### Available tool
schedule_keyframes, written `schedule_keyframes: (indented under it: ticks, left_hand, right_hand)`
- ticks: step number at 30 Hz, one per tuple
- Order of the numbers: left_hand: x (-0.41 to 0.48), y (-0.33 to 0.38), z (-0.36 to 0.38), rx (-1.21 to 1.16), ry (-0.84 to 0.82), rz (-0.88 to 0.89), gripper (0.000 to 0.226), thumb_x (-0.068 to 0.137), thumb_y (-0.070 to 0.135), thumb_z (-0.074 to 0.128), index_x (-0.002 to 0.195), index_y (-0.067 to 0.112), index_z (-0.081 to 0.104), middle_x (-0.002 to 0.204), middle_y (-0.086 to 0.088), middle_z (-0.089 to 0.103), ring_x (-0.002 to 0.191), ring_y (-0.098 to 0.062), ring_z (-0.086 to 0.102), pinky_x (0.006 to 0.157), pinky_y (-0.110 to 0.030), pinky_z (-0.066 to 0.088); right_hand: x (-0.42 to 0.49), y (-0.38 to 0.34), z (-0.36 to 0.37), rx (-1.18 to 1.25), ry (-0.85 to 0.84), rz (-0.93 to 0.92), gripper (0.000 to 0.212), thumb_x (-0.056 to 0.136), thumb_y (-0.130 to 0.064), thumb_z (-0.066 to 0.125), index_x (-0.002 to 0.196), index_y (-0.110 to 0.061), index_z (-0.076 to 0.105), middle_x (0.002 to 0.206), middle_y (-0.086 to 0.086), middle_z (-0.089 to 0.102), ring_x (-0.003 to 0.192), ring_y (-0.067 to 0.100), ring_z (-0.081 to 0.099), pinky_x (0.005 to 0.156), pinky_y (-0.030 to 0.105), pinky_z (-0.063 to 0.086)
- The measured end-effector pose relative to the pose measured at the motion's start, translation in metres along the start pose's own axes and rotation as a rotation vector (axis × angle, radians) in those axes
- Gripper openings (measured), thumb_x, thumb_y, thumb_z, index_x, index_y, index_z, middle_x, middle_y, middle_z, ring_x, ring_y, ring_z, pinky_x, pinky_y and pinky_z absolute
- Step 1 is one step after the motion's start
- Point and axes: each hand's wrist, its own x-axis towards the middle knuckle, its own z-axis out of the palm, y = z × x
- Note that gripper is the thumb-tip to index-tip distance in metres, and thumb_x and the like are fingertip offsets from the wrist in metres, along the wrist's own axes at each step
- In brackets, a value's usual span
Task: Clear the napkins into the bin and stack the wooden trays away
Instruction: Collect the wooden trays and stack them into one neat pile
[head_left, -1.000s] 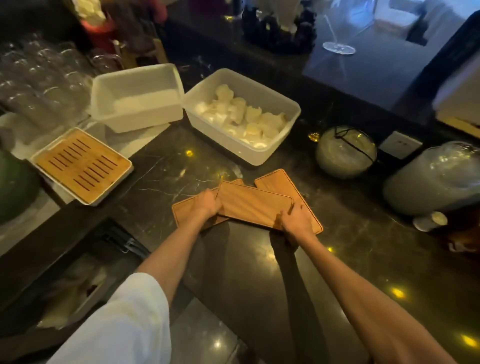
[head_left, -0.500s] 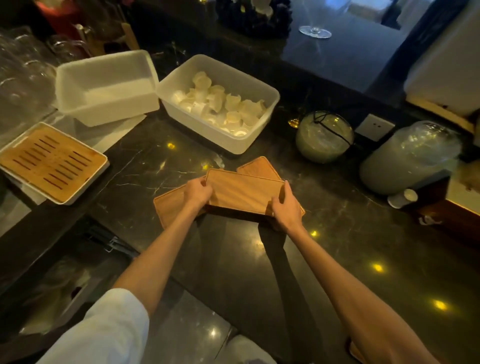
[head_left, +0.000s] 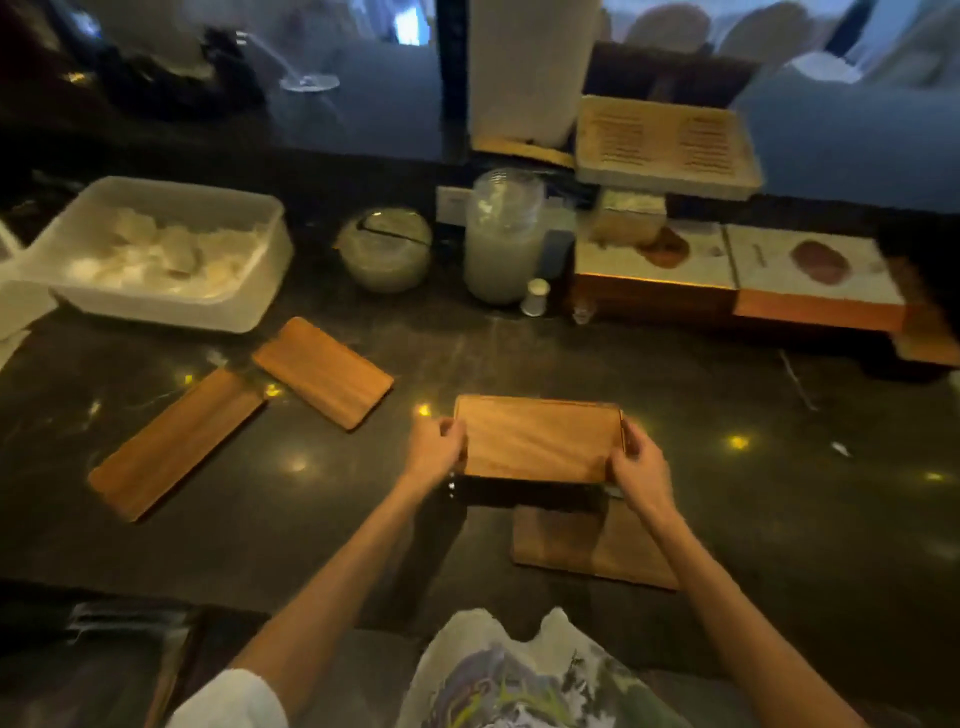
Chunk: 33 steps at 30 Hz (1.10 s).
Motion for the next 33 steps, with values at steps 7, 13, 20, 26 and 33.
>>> schedule_keyframes:
  ticks: [7, 13, 20, 26, 33]
  left_hand:
    - [-0.054, -0.014, 0.1, 0.18, -0.077, -0.06, 0.037, 0.1, 0.025, 0.045, 0.106, -0.005, 0.067, 0.109, -0.027, 0.067, 0.104, -0.038, 0.064, 0.089, -0.043, 0.052]
    - [-0.07, -0.03, 0.117, 0.354, -0.087, -0.042, 0.038, 0.1, 0.028, 0.044, 0.111, -0.003, 0.064, 0.108, -0.023, 0.066, 0.101, -0.037, 0.063, 0.089, -0.044, 0.051]
    - [-0.073, -0.032, 0.121, 0.363, -0.08, -0.045, 0.038, 0.1, 0.03, 0.042, 0.107, 0.0, 0.065, 0.11, -0.019, 0.061, 0.101, -0.032, 0.061, 0.092, -0.044, 0.05]
    - [-0.075, -0.031, 0.123, 0.313, -0.11, -0.05, 0.033, 0.101, 0.032, 0.043, 0.111, 0.007, 0.063, 0.112, -0.009, 0.056, 0.095, -0.019, 0.06, 0.084, -0.033, 0.051]
    - [-0.074, -0.032, 0.126, 0.298, -0.113, -0.071, 0.033, 0.101, 0.03, 0.042, 0.114, 0.006, 0.06, 0.115, -0.006, 0.051, 0.096, -0.017, 0.057, 0.088, -0.031, 0.049]
  right_hand:
    - [-0.035, 0.09, -0.06, 0.03, 0.022, 0.156, 0.06, 0.089, -0.006, 0.055, 0.146, -0.019, 0.04, 0.137, 0.009, 0.056, 0.126, 0.026, 0.052, 0.106, 0.042, 0.044]
    - [-0.048, 0.121, -0.058, -0.065, -0.038, 0.181, 0.071, 0.085, -0.006, 0.056, 0.15, -0.022, 0.03, 0.14, 0.015, 0.047, 0.129, 0.034, 0.046, 0.107, 0.05, 0.042]
    - [-0.05, 0.13, -0.049, -0.149, -0.048, 0.199, 0.077, 0.089, -0.02, 0.054, 0.153, -0.035, 0.014, 0.141, 0.016, 0.035, 0.12, 0.034, 0.05, 0.102, 0.049, 0.047]
    - [-0.049, 0.137, -0.047, -0.173, -0.036, 0.243, 0.08, 0.091, -0.021, 0.055, 0.154, -0.032, 0.008, 0.144, 0.017, 0.029, 0.119, 0.035, 0.049, 0.102, 0.045, 0.046]
    - [-0.05, 0.137, -0.05, -0.138, -0.054, 0.259, 0.08, 0.09, -0.02, 0.054, 0.155, -0.028, 0.01, 0.141, 0.016, 0.033, 0.119, 0.032, 0.048, 0.1, 0.043, 0.048]
